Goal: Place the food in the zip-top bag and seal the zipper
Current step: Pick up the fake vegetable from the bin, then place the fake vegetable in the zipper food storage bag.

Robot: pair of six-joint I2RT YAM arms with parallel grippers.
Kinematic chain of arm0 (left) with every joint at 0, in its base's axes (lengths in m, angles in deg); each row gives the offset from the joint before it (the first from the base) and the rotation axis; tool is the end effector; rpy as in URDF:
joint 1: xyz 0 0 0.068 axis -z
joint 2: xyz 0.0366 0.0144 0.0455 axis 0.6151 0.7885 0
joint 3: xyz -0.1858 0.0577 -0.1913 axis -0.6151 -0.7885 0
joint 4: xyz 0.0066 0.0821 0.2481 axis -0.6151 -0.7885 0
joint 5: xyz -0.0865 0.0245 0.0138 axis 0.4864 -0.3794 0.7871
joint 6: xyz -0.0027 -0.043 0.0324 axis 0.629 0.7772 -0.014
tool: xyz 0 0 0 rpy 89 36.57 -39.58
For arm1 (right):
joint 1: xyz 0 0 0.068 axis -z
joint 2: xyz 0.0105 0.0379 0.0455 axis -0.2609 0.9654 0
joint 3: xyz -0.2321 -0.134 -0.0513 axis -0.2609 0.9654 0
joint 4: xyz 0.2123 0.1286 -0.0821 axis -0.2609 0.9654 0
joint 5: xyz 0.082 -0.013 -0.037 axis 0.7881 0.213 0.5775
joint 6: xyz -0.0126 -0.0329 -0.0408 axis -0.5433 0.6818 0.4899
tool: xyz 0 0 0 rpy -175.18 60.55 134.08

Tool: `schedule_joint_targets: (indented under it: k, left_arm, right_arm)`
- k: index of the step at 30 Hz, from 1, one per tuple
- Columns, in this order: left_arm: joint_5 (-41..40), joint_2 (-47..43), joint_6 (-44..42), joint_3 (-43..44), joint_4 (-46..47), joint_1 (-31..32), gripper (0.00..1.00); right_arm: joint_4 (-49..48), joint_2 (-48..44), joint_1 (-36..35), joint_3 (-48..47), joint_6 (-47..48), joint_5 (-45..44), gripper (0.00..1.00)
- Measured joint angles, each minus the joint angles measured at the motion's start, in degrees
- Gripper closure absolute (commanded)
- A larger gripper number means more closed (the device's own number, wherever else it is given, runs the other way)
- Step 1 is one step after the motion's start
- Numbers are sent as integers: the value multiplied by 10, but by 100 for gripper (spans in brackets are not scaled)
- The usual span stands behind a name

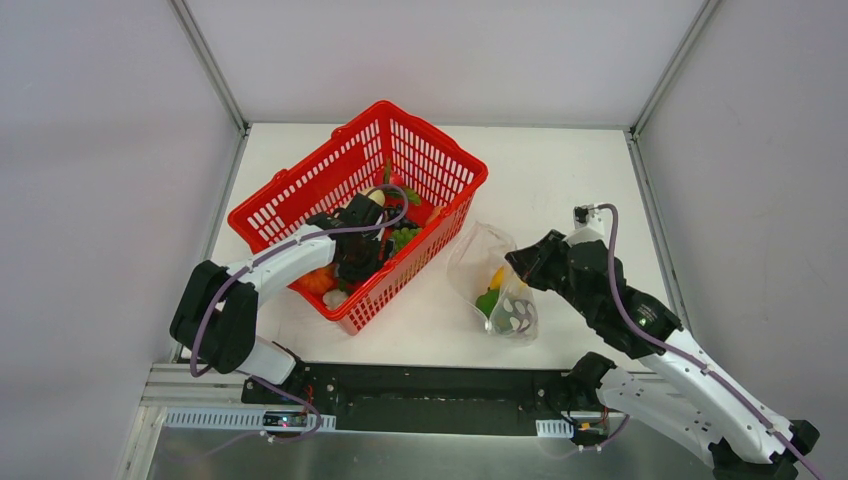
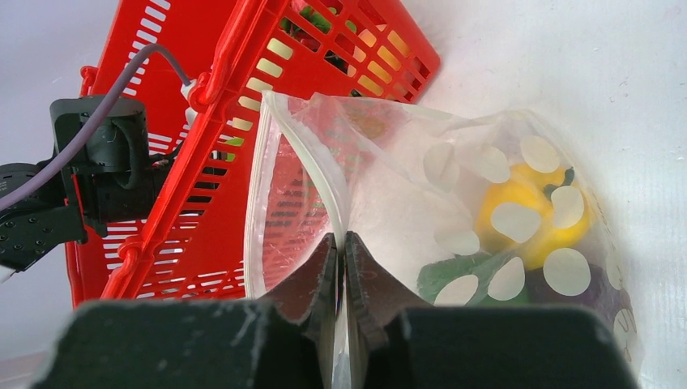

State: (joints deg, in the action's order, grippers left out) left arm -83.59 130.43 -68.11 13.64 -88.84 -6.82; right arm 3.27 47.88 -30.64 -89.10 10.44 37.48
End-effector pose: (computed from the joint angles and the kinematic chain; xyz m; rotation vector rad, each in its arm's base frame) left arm 0.2404 -0.1489 0.2065 0.2852 2.7257 -0.3882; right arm 0.1084 0.0973 0.3354 0.0209 1.9164 0.7222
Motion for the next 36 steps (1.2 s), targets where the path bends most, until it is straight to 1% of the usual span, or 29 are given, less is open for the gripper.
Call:
schedule_joint_targets:
  k: [2, 5, 6, 11, 15, 18, 28, 36]
  left_arm:
    - [0, 0, 2, -1, 2, 0, 50]
    - [0, -2, 2, -1, 0, 0, 57]
    - [0, -5, 2, -1, -2, 0, 58]
    - [-13, -46, 2, -1, -29, 4, 59]
    - [-27, -126, 2, 1, -33, 4, 60]
    - [-31, -164, 3, 1, -32, 4, 60]
    - [-68, -207, 26, -12, -32, 4, 59]
    - [-117, -297, 45, -19, -17, 4, 59]
  right_arm:
    - [1, -1, 0, 0, 0, -1, 90]
    - [4, -3, 0, 0, 0, -3, 90]
    - [5, -4, 0, 0, 0, -4, 90]
    - [6, -5, 0, 0, 0, -6, 90]
    - [6, -6, 0, 0, 0, -7, 90]
    - [7, -8, 0, 0, 0, -8, 90]
    - [7, -12, 0, 1, 0, -10, 91]
    - [7, -8, 0, 1, 0, -10, 90]
